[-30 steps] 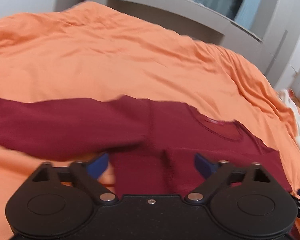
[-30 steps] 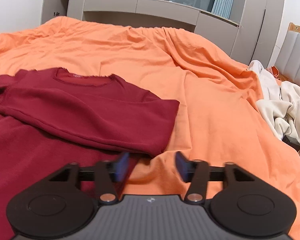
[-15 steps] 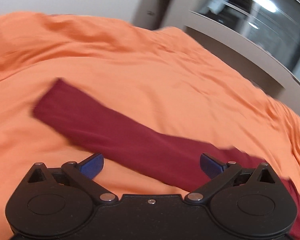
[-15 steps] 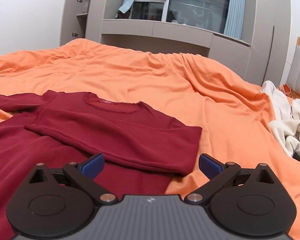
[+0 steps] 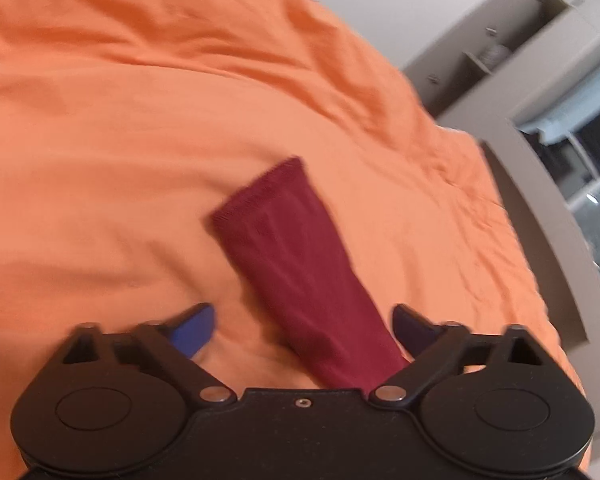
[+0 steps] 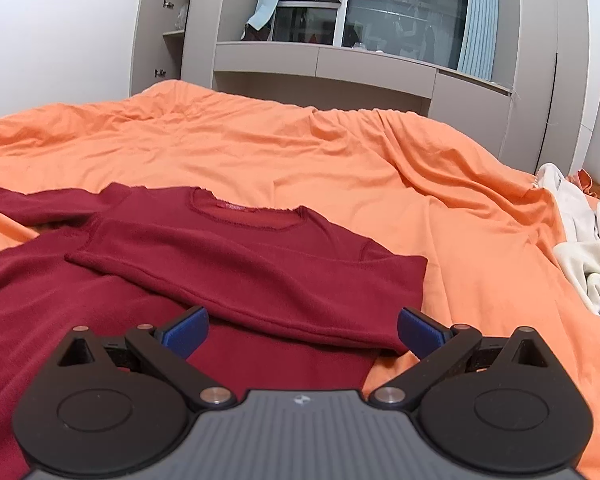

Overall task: Fold small clothes
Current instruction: 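Close the left gripper on the other sleeve cuff and lift it, then lay the sleeve across the shirt body and open the left gripper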

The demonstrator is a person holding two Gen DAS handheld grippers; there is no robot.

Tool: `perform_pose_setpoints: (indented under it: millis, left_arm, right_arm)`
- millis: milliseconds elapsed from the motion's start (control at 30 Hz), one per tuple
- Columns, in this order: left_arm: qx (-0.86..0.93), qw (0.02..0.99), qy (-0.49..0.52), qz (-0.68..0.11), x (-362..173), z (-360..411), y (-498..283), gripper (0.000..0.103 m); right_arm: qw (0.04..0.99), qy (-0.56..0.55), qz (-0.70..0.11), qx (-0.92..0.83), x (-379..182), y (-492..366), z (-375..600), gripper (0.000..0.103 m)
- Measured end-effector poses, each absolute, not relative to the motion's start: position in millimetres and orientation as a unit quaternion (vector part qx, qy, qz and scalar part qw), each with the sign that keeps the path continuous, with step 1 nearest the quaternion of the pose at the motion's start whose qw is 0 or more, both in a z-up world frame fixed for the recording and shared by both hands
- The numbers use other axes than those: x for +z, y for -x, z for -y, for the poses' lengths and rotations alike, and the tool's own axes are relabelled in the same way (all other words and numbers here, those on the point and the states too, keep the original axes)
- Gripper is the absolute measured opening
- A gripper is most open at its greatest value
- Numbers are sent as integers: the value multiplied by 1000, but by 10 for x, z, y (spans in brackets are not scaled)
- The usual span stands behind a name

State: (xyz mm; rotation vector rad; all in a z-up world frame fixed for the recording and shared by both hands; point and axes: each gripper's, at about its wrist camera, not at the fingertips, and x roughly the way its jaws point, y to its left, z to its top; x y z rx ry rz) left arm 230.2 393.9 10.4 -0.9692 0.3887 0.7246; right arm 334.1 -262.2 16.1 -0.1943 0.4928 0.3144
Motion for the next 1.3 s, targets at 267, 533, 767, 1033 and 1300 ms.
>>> perform_pose_setpoints:
  millis: [267, 533, 767, 1033, 1300]
  left_arm:
    - [320, 795, 492, -149, 73, -4104, -2342, 13]
    - [312, 843, 425, -110, 462, -3782, -2565, 8]
    - [219, 933, 277, -69, 1126, -2740, -3041, 8]
    - [61, 972, 213, -73, 1328, -1290, -3575, 8]
    - [-63, 976, 44, -202, 588, 103, -4002, 8]
  right_arm:
    - [953, 90, -246, 153, 141, -3341, 2676, 103]
    - [954, 87, -241, 155, 174, -3318, 2688, 103]
    - [958, 76, -230, 155, 236, -3260, 2782, 103]
    - [965, 54, -219, 134, 300, -3236, 3005, 103]
    - [971, 30, -213, 101, 327, -3247, 3240, 103]
